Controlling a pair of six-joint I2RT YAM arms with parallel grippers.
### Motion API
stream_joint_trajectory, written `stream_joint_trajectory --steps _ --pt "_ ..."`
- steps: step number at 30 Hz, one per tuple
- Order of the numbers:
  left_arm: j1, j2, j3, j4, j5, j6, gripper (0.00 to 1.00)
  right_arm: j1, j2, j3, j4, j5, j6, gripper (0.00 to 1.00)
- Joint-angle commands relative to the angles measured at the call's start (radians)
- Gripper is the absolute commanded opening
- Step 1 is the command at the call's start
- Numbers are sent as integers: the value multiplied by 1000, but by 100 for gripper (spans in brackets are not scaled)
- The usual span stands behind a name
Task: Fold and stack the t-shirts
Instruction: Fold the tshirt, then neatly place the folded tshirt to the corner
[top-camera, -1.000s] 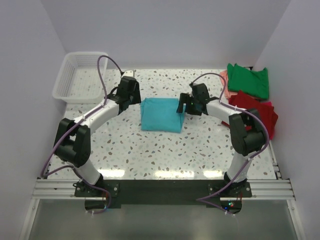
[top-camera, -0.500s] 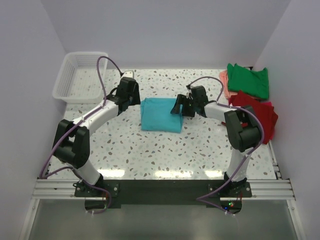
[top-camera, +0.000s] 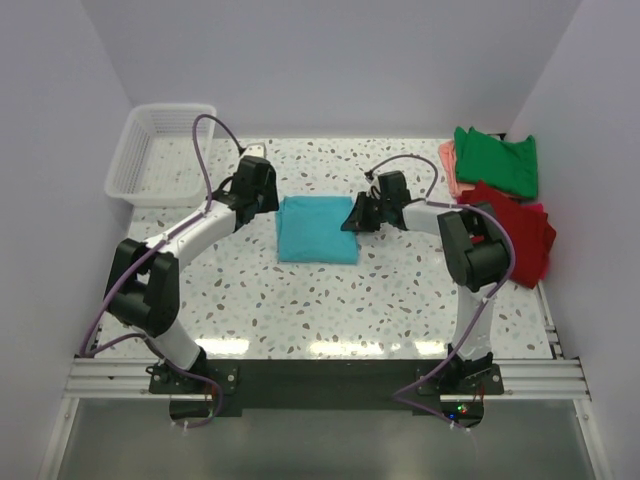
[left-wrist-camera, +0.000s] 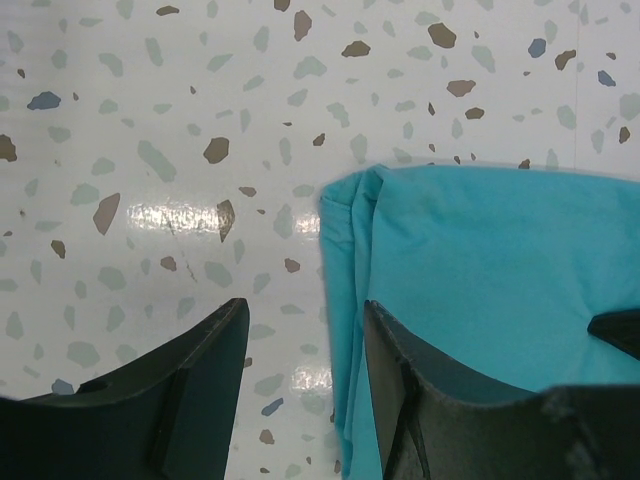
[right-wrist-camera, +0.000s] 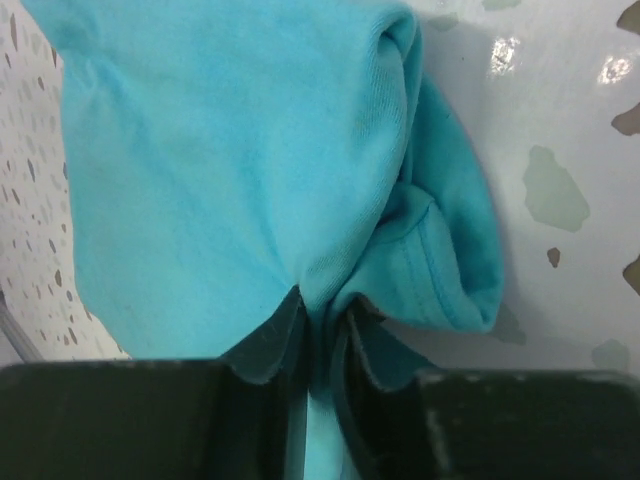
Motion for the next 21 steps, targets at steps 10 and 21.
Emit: stream_joint_trajectory --steps 10,21 --pt "19 -69 -18 30 -16 2 54 6 -114 102 -314 226 -162 0" --pt "25 -67 -17 44 9 3 54 -47 -263 275 -598 600 -365 0"
